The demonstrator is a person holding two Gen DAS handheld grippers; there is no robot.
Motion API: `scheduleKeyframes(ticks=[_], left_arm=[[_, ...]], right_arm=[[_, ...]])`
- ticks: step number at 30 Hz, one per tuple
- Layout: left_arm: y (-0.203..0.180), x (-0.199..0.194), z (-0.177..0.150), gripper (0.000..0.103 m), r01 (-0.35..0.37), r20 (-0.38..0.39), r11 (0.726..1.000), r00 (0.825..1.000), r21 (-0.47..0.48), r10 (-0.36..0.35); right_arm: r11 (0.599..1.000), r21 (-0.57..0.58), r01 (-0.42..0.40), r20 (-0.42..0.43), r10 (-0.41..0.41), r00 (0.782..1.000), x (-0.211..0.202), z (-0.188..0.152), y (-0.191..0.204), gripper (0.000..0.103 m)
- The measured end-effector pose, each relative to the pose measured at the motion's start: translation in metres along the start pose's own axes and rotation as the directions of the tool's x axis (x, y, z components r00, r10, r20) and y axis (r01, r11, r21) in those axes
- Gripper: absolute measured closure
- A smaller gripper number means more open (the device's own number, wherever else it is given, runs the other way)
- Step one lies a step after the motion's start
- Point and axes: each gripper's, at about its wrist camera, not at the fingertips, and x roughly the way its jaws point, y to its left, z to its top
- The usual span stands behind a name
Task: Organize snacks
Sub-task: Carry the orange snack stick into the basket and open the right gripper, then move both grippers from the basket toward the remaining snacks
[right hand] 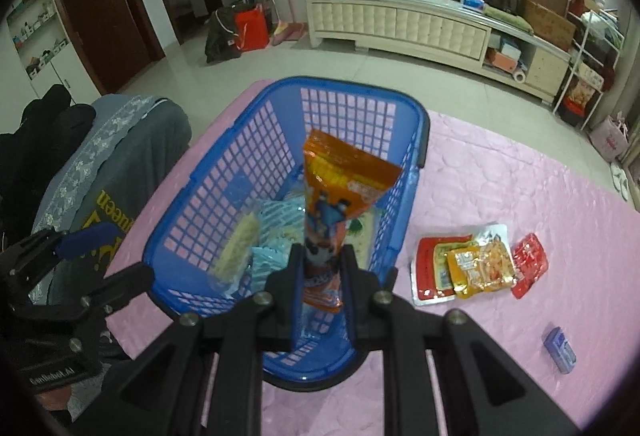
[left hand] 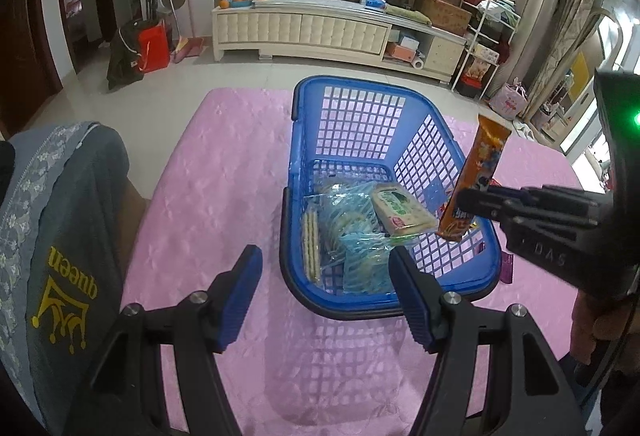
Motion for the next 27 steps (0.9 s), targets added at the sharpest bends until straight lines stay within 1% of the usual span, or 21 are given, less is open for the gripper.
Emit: scheduleKeyframes(ticks=[4,9,10,12,13,14,16,17,19,24,25,27], left_arm=[[0.001,0.001,-0.002,0.04,0.011,-0.007,1.0,1.0,-0.014,-0.011],[-0.003,-0.004,-0.003,0.04,-0.014,0.002,1.0,1.0,0.009,0.014],[-0.003,-0.005,-0.003,0.04,-0.012,0.005,1.0,1.0,0.008,0.012],[-0.004,-0.007,-0.003,0.04,-0.008,0.006,1.0,1.0,0.003,0.008],[-0.005,-0.008,-0.003,0.04,-0.007,0.008,1.0,1.0,0.002,0.007],[-0.006,-0.008,-0.004,0.04,-0.008,0.008,1.0,1.0,0.003,0.008],[-0.008,-0.011,-0.005,0.04,-0.009,0.012,1.0,1.0,0.011,0.009],[-0.01,-0.013,-0.005,0.04,-0.011,0.014,1.0,1.0,0.016,0.011],[-0.011,-0.015,-0.006,0.04,-0.016,0.018,1.0,1.0,0.026,0.016],[-0.017,-0.023,-0.008,0.038,-0.018,0.026,0.999,1.0,0.034,0.017],[-0.018,-0.023,-0.008,0.033,-0.017,0.026,0.999,1.0,0.034,0.016],[-0.022,-0.027,-0.008,0.03,-0.009,0.037,0.999,0.999,0.041,0.007]], right_arm=[[1.0,-0.017,0.003,-0.012,-0.003,1.0,0.002,-0.004,0.005,0.082],[1.0,-0.018,0.004,-0.047,-0.005,0.999,0.005,-0.01,0.004,0.081],[1.0,-0.014,-0.003,-0.061,0.002,0.998,0.006,-0.012,0.004,0.079],[1.0,-0.006,-0.011,-0.076,0.011,0.997,0.007,-0.015,0.003,0.065],[0.999,-0.007,-0.033,-0.077,0.032,0.997,0.006,-0.016,0.003,0.052],[0.999,-0.014,-0.051,-0.075,0.05,0.996,0.004,-0.017,0.006,0.047],[0.999,-0.041,-0.035,-0.069,0.033,0.997,-0.001,-0.019,0.012,0.042],[0.998,-0.064,-0.01,-0.06,0.006,0.998,-0.005,-0.02,0.016,0.036],[0.996,-0.085,0.023,-0.033,-0.026,0.999,-0.012,-0.022,0.019,0.03],[0.999,-0.044,0.017,-0.021,-0.018,1.0,-0.022,-0.023,0.009,0.028],[0.999,-0.035,0.019,-0.02,-0.019,1.0,-0.023,-0.023,0.006,0.028],[1.0,-0.012,0.02,-0.014,-0.02,1.0,-0.028,-0.023,0.0,0.028]])
